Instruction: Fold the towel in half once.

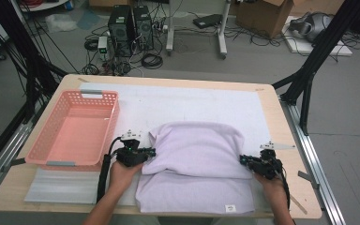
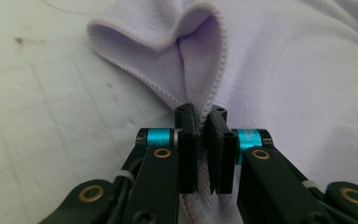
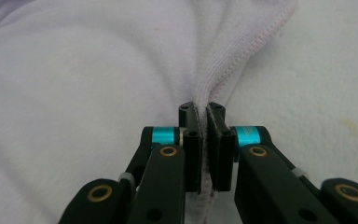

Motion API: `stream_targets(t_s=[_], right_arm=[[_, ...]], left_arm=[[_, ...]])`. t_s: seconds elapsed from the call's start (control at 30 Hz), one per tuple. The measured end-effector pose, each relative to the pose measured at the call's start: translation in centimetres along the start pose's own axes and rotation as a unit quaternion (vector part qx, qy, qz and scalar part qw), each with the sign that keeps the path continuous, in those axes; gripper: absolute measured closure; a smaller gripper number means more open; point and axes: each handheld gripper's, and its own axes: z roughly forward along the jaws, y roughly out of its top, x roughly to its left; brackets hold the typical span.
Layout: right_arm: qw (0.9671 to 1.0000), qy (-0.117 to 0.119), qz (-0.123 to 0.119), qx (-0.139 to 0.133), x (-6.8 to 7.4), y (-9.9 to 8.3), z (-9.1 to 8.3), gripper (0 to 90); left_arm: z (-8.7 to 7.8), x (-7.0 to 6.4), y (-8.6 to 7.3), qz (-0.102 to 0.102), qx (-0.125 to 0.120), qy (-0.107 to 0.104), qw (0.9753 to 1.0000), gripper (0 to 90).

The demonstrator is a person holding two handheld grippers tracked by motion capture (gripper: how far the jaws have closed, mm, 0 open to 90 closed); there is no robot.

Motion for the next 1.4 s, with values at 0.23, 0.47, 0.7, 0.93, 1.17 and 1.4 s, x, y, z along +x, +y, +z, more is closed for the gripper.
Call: stream_targets(t_s=[0.23,0.47,0.7,0.93,1.17,1.4], right_arm=[[0.9999,0.009,-0.014,-0.002,0.9,-1.8,-3.0,86.3],[0.9997,0.012,-0.019,-0.006,1.4,-1.7,-3.7,69.3],[0.9974,-0.003,-0.048,-0.053,1.1,1.4,-3.6,67.0],[0.9967,-0.002,-0.066,-0.047,0.7,3.3,-2.2,67.8],[0.9972,-0.003,-0.069,-0.03,0.3,3.8,-0.9,67.3],[0.9972,-0.024,-0.056,-0.043,-0.8,4.3,-0.5,64.8]], left_arm=[[-2.0,-0.9,-1.9,0.01,0.008,-0.026,0.9996,83.3],[-2.7,-1.4,-0.1,0.027,-0.046,-0.037,0.9979,58.0],[-1.2,-0.6,4.4,0.05,-0.076,-0.034,0.9953,54.0],[2.5,0.8,5.4,0.062,-0.004,-0.005,0.9981,57.5],[4.0,1.3,5.2,0.089,0.033,0.02,0.9953,85.4],[3.9,2.1,6.9,0.059,-0.052,0.078,0.9939,84.1]])
